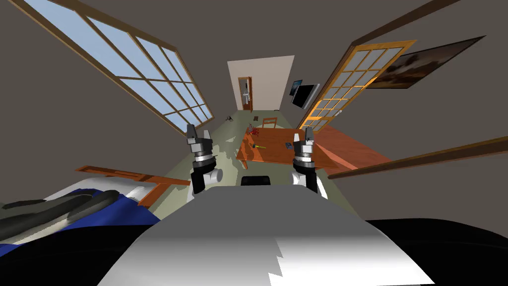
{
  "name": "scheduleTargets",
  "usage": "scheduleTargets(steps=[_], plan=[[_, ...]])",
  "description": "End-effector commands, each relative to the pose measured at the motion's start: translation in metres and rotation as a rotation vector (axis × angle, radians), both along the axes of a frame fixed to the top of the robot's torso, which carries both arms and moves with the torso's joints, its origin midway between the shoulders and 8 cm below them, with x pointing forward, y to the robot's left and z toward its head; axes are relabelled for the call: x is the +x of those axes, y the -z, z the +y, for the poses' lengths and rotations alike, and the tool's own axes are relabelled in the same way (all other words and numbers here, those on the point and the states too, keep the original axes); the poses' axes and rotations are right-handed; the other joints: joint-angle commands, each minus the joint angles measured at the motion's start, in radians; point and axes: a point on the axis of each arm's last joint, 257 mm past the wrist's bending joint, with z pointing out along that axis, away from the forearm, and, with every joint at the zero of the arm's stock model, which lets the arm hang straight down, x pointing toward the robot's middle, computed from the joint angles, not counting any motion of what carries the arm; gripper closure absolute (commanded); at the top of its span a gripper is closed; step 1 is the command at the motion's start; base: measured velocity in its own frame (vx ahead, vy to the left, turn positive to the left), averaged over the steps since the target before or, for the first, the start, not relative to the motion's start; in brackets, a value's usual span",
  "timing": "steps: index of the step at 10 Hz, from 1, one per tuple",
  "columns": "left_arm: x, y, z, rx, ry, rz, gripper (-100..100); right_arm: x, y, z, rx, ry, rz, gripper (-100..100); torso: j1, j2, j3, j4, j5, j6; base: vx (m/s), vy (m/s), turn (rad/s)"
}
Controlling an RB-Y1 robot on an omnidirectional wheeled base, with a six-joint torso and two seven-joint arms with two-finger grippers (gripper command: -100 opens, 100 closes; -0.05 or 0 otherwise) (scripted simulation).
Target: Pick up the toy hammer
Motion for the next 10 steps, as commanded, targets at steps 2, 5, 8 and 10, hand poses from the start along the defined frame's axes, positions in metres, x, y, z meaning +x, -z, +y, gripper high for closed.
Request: scheduleTargets(steps=[2, 5, 8, 10], plan=[[0.0, 0.0, 0.0, 0.0, 0.0, 0.0, 0, 0.011, 0.035, 0.012, -0.077, -0.021, 0.106, -100, -0.003, 0.004, 0.002, 0.001, -0.001, 0.0, -0.113, -0.08, 0.121], [0.0, 0.0, 0.0, 0.0, 0.0, 0.0, 0, 0.023, 0.083, 0.023, -0.171, -0.045, 0.234, -100, -0.007, 0.01, 0.006, 0.002, -0.002, 0.0, -0.144, -0.097, 0.126], [0.0, 0.0, 0.0, 0.0, 0.0, 0.0, 0, 0.029, 0.15, 0.034, -0.296, -0.079, 0.391, -100, -0.005, 0.009, 0.005, 0.002, -0.001, 0.0, -0.132, -0.065, 0.182], [0.0, 0.0, 0.0, 0.0, 0.0, 0.0, 0, 0.029, 0.18, 0.035, -0.347, -0.091, 0.456, -100, -0.006, 0.009, 0.005, 0.002, -0.001, 0.0, -0.125, -0.064, 0.131]])
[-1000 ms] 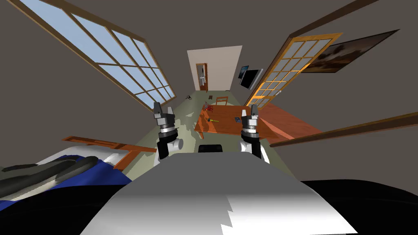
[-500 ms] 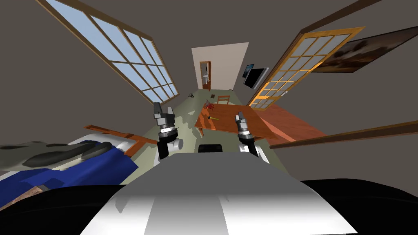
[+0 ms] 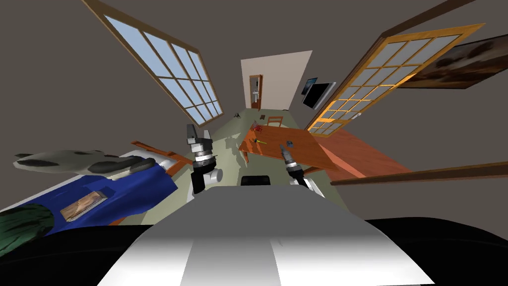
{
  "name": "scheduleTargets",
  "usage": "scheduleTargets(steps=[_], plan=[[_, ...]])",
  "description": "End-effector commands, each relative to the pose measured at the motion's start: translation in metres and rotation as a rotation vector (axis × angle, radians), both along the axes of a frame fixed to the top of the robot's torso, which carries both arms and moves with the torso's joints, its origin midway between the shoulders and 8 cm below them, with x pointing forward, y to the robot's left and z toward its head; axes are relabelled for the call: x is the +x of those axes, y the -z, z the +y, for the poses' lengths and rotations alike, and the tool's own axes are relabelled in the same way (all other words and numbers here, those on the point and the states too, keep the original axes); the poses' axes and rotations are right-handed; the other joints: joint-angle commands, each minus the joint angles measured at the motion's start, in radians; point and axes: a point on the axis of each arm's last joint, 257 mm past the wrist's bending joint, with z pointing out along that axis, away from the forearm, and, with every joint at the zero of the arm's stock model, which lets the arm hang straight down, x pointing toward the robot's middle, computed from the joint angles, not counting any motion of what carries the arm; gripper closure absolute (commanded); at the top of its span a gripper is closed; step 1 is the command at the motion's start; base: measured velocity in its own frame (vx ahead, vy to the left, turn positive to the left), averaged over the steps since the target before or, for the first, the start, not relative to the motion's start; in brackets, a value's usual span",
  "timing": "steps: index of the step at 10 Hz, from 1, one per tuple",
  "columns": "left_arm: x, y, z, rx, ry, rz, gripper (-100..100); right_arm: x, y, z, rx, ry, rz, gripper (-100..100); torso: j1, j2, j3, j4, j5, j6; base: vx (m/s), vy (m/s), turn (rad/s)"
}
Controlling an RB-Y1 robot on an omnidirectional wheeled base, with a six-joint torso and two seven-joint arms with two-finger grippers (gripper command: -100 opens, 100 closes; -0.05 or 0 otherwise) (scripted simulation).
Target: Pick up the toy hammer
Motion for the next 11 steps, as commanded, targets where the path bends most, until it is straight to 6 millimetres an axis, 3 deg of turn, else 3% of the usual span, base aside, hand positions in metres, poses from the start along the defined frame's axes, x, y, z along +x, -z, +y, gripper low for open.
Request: scheduleTargets(steps=[1, 2, 3, 6, 7, 8, 9, 10, 11], plan=[[0.0, 0.0, 0.0, 0.0, 0.0, 0.0, 0, -0.002, 0.033, 0.001, -0.064, -0.017, 0.07, -100, 0.0, 0.0, 0.0, 0.0, 0.0, 0.0, -0.058, -0.039, 0.167], [0.0, 0.0, 0.0, 0.0, 0.0, 0.0, 0, -0.002, 0.037, -0.001, -0.064, -0.015, 0.078, -100, 0.001, -0.003, -0.002, -0.001, 0.0, -0.001, -0.038, -0.025, 0.084], [0.0, 0.0, 0.0, 0.0, 0.0, 0.0, 0, -0.005, 0.059, 0.002, -0.119, -0.035, 0.125, -100, 0.002, -0.005, -0.003, -0.001, 0.0, 0.0, -0.055, -0.035, 0.174], [0.0, 0.0, 0.0, 0.0, 0.0, 0.0, 0, -0.012, 0.099, -0.003, -0.179, -0.049, 0.207, -100, 0.001, -0.005, -0.003, -0.001, 0.0, 0.0, -0.045, -0.029, 0.123], [0.0, 0.0, 0.0, 0.0, 0.0, 0.0, 0, -0.018, 0.122, -0.004, -0.241, -0.071, 0.256, -100, 0.002, -0.005, -0.003, -0.001, 0.0, 0.0, -0.033, -0.025, 0.189], [0.0, 0.0, 0.0, 0.0, 0.0, 0.0, 0, -0.02, 0.131, -0.007, -0.242, -0.067, 0.274, -100, 0.002, -0.006, -0.003, -0.001, 0.0, 0.0, -0.027, -0.03, 0.1], [0.0, 0.0, 0.0, 0.0, 0.0, 0.0, 0, -0.028, 0.157, -0.011, -0.307, -0.09, 0.326, -100, 0.001, -0.006, -0.004, -0.001, 0.0, 0.0, -0.03, -0.032, 0.178], [0.0, 0.0, 0.0, 0.0, 0.0, 0.0, 0, -0.03, 0.163, -0.013, -0.308, -0.087, 0.34, -100, 0.001, -0.006, -0.004, -0.001, 0.0, 0.0, -0.025, -0.034, 0.117], [0.0, 0.0, 0.0, 0.0, 0.0, 0.0, 0, -0.038, 0.182, -0.016, -0.374, -0.113, 0.378, -100, 0.001, -0.007, -0.004, -0.001, 0.0, 0.0, -0.021, -0.027, 0.237]])
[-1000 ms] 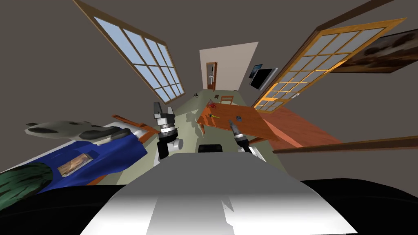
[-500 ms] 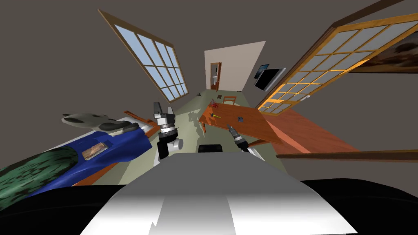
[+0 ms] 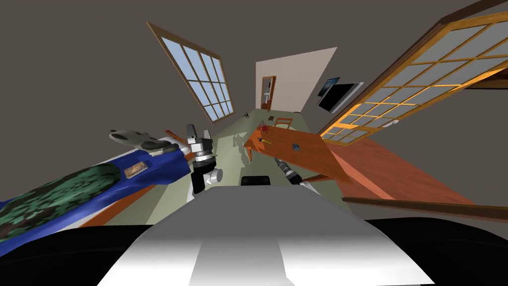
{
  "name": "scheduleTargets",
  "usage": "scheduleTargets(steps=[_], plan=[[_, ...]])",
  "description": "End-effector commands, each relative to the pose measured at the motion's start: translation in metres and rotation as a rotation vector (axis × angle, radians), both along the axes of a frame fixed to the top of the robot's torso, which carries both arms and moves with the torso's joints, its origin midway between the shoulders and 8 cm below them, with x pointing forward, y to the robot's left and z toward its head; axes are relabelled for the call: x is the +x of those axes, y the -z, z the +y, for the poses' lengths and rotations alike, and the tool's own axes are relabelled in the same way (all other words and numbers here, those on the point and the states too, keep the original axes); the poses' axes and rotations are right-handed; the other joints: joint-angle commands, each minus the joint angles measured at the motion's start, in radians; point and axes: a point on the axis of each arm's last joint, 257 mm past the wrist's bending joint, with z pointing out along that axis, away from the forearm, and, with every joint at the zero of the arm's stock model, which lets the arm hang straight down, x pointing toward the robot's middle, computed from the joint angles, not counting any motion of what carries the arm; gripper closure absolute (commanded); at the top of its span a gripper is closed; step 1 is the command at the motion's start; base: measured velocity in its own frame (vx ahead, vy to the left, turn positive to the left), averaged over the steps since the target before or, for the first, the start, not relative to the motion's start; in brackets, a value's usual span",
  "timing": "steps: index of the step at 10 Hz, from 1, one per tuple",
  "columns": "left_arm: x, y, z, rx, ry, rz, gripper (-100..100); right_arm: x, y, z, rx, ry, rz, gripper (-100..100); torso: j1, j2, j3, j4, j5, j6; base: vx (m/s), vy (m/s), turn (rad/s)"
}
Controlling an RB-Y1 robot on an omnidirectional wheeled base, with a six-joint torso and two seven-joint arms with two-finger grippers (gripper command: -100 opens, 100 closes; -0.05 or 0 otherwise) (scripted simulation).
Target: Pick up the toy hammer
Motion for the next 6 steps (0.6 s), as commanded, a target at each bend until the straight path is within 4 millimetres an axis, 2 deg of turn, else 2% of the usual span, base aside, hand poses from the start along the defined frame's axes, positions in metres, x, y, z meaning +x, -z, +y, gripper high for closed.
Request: scheduleTargets(steps=[1, 2, 3, 4, 5, 6], plan=[[0.0, 0.0, 0.0, 0.0, 0.0, 0.0, 0, -0.008, 0.021, -0.009, -0.037, -0.006, 0.047, -100, 0.0, 0.0, 0.0, 0.0, 0.0, 0.0, -0.017, -0.024, 0.108], [0.0, 0.0, 0.0, 0.0, 0.0, 0.0, 0, -0.019, 0.044, -0.016, -0.104, -0.035, 0.096, -100, 0.0, 0.0, 0.0, 0.0, 0.0, 0.001, -0.012, -0.018, 0.226], [0.0, 0.0, 0.0, 0.0, 0.0, 0.0, 0, -0.022, 0.05, -0.019, -0.107, -0.031, 0.108, -100, 0.001, -0.001, 0.0, 0.0, 0.0, 0.0, -0.006, -0.021, 0.118], [0.0, 0.0, 0.0, 0.0, 0.0, 0.0, 0, -0.032, 0.069, -0.027, -0.174, -0.064, 0.149, -100, 0.001, -0.001, -0.001, 0.0, 0.0, 0.001, 0.001, -0.016, 0.193], [0.0, 0.0, 0.0, 0.0, 0.0, 0.0, 0, -0.037, 0.079, -0.033, -0.18, -0.055, 0.173, -100, 0.001, -0.002, -0.001, 0.0, 0.0, 0.0, 0.005, -0.017, 0.122], [0.0, 0.0, 0.0, 0.0, 0.0, 0.0, 0, -0.037, 0.079, -0.033, -0.18, -0.055, 0.173, -100, 0.001, -0.002, -0.001, 0.0, 0.0, 0.001, 0.003, -0.008, 0.006]])
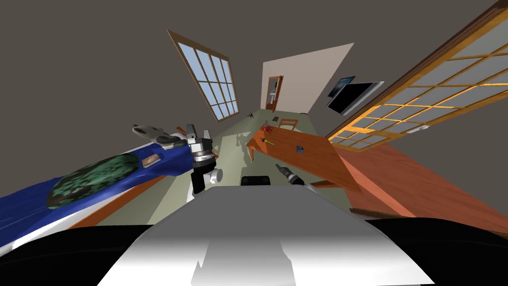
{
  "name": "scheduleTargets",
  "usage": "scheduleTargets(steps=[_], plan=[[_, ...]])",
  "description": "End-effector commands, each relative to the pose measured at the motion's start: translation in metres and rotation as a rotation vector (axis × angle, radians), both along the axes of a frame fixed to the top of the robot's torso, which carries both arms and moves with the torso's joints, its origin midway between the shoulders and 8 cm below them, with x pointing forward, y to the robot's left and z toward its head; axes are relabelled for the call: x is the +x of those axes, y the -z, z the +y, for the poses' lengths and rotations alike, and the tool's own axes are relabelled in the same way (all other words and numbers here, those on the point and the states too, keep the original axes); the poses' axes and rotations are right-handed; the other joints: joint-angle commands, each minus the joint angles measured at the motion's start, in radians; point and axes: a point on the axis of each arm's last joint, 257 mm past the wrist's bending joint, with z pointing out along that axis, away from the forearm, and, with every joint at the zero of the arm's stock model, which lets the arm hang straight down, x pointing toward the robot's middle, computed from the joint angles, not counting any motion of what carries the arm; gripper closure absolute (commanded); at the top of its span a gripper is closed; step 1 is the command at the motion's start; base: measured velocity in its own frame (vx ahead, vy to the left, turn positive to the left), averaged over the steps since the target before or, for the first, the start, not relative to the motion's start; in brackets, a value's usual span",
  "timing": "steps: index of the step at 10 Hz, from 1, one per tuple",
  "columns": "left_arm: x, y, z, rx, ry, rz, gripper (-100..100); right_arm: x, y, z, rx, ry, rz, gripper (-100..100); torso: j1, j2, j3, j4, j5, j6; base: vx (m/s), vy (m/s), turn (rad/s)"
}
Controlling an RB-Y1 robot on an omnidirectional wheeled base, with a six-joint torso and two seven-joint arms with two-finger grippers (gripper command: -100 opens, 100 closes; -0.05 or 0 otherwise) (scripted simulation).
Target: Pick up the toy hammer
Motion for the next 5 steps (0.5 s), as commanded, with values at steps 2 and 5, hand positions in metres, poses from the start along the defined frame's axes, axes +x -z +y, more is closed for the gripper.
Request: scheduleTargets(steps=[2, 5], plan=[[0.0, 0.0, 0.0, 0.0, 0.0, 0.0, 0, -0.018, 0.03, -0.019, -0.077, -0.028, 0.066, -100, 0.0, -0.001, 0.0, 0.0, 0.0, -0.001, 0.009, -0.003, 0.192], [0.0, 0.0, 0.0, 0.0, 0.0, 0.0, 0, -0.046, 0.069, -0.055, -0.221, -0.09, 0.168, -100, 0.0, -0.001, -0.001, 0.0, 0.0, 0.0, 0.021, -0.005, 0.195]])
